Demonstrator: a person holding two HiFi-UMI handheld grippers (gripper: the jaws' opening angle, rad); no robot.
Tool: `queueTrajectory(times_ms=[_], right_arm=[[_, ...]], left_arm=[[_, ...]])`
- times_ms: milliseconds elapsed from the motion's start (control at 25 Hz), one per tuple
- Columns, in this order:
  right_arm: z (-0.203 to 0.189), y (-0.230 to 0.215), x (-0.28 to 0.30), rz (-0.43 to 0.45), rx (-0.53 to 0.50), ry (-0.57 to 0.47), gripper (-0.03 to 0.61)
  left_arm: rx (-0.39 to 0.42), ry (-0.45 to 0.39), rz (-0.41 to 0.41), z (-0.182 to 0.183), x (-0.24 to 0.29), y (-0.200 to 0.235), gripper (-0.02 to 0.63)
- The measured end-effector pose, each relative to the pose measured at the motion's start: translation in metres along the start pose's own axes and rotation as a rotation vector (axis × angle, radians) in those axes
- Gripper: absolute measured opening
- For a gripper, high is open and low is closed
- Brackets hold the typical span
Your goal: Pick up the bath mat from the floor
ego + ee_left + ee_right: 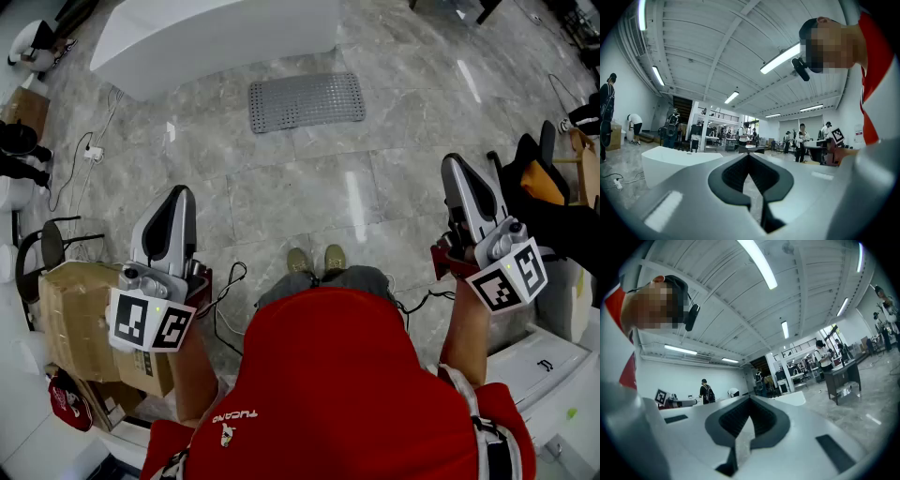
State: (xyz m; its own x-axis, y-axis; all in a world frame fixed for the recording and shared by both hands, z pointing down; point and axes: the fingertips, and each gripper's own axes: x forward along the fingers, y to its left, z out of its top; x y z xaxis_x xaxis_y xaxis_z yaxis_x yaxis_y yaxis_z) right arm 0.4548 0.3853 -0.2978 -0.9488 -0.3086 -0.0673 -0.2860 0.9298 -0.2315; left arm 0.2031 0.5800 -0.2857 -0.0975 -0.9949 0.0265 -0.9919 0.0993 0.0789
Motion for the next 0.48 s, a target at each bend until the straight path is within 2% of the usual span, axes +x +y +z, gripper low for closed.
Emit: queueTrajectory(times_ms=[480], right_arm=[[-0.0052,-0.0107,-0.0025,0.002,-0.004,0.018,0.002]], left_arm=[[-0.004,0.006,0.002,-0.0041,0.0095,-0.0067,0.005]])
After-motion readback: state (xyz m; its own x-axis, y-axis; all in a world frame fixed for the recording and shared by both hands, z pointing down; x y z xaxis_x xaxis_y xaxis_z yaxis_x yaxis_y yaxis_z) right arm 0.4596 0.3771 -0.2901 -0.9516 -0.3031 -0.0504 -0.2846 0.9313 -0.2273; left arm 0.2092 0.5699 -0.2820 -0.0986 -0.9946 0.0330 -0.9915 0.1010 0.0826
